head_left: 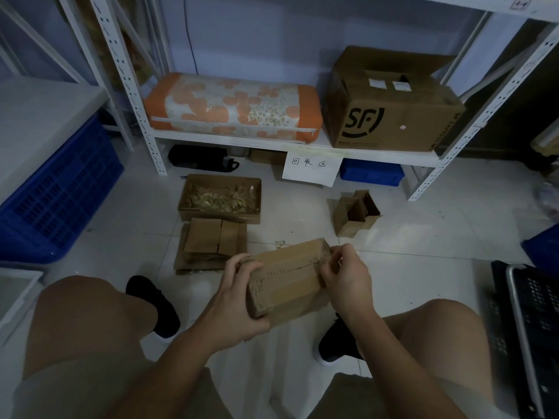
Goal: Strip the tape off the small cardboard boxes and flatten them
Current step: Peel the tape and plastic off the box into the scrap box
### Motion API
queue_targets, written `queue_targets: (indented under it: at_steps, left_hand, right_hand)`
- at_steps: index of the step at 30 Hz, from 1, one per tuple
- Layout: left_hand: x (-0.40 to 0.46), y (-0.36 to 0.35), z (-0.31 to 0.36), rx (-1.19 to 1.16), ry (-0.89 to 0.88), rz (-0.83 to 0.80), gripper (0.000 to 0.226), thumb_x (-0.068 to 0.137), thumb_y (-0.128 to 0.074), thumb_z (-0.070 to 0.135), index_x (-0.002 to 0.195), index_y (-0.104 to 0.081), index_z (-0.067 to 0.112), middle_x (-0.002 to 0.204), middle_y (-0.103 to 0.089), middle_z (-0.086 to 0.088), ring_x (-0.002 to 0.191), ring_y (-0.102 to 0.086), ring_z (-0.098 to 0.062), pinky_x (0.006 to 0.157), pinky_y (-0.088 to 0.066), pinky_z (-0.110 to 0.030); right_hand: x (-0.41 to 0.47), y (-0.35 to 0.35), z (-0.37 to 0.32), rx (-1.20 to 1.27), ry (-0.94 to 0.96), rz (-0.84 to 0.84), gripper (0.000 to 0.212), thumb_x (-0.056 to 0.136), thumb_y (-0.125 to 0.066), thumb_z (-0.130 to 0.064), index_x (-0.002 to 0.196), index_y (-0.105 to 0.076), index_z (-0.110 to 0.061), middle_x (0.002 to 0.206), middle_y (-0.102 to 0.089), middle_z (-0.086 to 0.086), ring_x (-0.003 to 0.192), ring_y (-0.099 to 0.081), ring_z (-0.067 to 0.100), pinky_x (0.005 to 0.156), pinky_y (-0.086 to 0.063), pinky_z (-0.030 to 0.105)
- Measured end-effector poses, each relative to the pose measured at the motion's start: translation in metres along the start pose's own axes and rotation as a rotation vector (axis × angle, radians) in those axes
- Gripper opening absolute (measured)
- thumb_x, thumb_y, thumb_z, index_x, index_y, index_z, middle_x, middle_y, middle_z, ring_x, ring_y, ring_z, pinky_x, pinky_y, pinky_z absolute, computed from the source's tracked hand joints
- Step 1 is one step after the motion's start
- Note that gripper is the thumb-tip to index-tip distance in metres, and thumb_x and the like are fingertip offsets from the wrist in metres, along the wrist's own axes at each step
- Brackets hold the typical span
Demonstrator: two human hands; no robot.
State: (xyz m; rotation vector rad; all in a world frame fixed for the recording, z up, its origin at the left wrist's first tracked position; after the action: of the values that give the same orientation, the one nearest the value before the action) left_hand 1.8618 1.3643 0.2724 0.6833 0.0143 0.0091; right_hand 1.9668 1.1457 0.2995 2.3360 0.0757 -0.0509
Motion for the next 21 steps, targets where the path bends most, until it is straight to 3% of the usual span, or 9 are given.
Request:
queue_targets:
  at_steps: [2, 5, 8, 11, 14, 16, 18, 21]
  left_hand:
    - [0.000, 0.002, -0.004, 0.038, 0.018, 0.008, 0.096, 0.065, -0.085, 0.041, 0.145, -0.032, 0.033, 0.152, -0.006, 0.021, 0.135, -0.029, -0.005, 0.105, -0.041, -0.028]
    - [0.000, 0.005, -0.008, 0.076, 0.052, 0.031, 0.099, 0.066, -0.087, 0.040, 0.146, -0.030, 0.033, 0.158, 0.006, 0.017, 0.136, -0.025, -0.006, 0.103, -0.042, -0.029]
    - [-0.001, 0.004, -0.011, 0.122, 0.083, 0.002, 0.114, 0.067, -0.085, 0.044, 0.155, -0.013, 0.040, 0.160, 0.008, 0.016, 0.142, -0.023, -0.012, 0.108, -0.044, -0.039]
    - [0.000, 0.000, -0.024, 0.226, 0.157, -0.070, 0.136, 0.068, -0.084, 0.052, 0.158, 0.019, 0.044, 0.153, -0.004, 0.013, 0.139, -0.027, -0.017, 0.109, -0.045, -0.043]
    - [-0.002, -0.003, -0.033, 0.329, 0.223, -0.095, 0.142, 0.065, -0.082, 0.064, 0.160, 0.019, 0.033, 0.143, -0.014, 0.005, 0.135, -0.029, -0.020, 0.111, -0.039, -0.042]
    - [-0.004, -0.005, -0.035, 0.389, 0.236, -0.088, 0.141, 0.060, -0.081, 0.072, 0.161, 0.008, 0.029, 0.139, -0.021, 0.002, 0.133, -0.028, -0.020, 0.113, -0.035, -0.042]
    - [-0.005, -0.006, -0.036, 0.395, 0.218, -0.072, 0.135, 0.057, -0.080, 0.074, 0.158, -0.003, 0.029, 0.136, -0.024, 0.003, 0.131, -0.028, -0.019, 0.112, -0.035, -0.041]
    - [-0.002, -0.004, -0.032, 0.329, 0.181, -0.019, 0.125, 0.060, -0.083, 0.066, 0.155, -0.008, 0.032, 0.134, -0.021, 0.007, 0.128, -0.026, -0.015, 0.102, -0.039, -0.035]
  right_hand:
    - [-0.002, 0.000, -0.004, -0.020, 0.047, 0.023, 0.011, 0.099, -0.061, -0.026, 0.095, -0.050, -0.026, 0.095, -0.059, -0.011, 0.081, -0.058, 0.008, 0.068, -0.051, 0.030]
    - [-0.011, -0.003, -0.024, -0.140, 0.271, 0.072, 0.008, 0.096, -0.061, -0.024, 0.096, -0.053, -0.025, 0.100, -0.059, -0.009, 0.077, -0.056, 0.016, 0.069, -0.049, 0.035]
    - [-0.021, -0.012, -0.040, -0.249, 0.449, 0.103, 0.006, 0.094, -0.062, -0.023, 0.096, -0.057, -0.022, 0.106, -0.065, -0.004, 0.074, -0.056, 0.018, 0.071, -0.049, 0.038]
    - [-0.027, -0.022, -0.044, -0.254, 0.501, 0.059, 0.012, 0.096, -0.061, -0.032, 0.106, -0.063, -0.027, 0.118, -0.065, -0.007, 0.097, -0.060, 0.015, 0.083, -0.047, 0.041]
    - [-0.038, -0.035, -0.051, -0.283, 0.586, 0.026, 0.026, 0.100, -0.050, -0.042, 0.113, -0.070, -0.034, 0.127, -0.063, -0.011, 0.118, -0.055, 0.015, 0.089, -0.042, 0.040]
    - [-0.039, -0.037, -0.051, -0.209, 0.559, 0.026, 0.025, 0.100, -0.051, -0.041, 0.111, -0.072, -0.035, 0.120, -0.065, -0.015, 0.116, -0.056, 0.015, 0.091, -0.043, 0.040]
    - [-0.031, -0.033, -0.040, -0.042, 0.412, 0.021, 0.017, 0.096, -0.063, -0.038, 0.112, -0.068, -0.036, 0.117, -0.059, -0.018, 0.111, -0.054, 0.011, 0.095, -0.048, 0.041]
    - [-0.020, -0.033, -0.027, 0.041, 0.238, -0.016, 0.036, 0.090, -0.074, -0.039, 0.124, -0.068, -0.028, 0.139, -0.039, -0.013, 0.123, -0.045, 0.012, 0.105, -0.046, 0.031]
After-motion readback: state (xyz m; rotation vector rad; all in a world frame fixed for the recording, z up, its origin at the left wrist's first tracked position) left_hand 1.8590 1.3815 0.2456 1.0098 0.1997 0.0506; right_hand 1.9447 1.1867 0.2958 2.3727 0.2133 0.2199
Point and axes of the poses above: each hand's wrist, its own x-axis towards the middle knuckle, its own y-axis out of the back of the hand, z = x × y, the point moved 9 cm from there along x, towards the middle knuckle
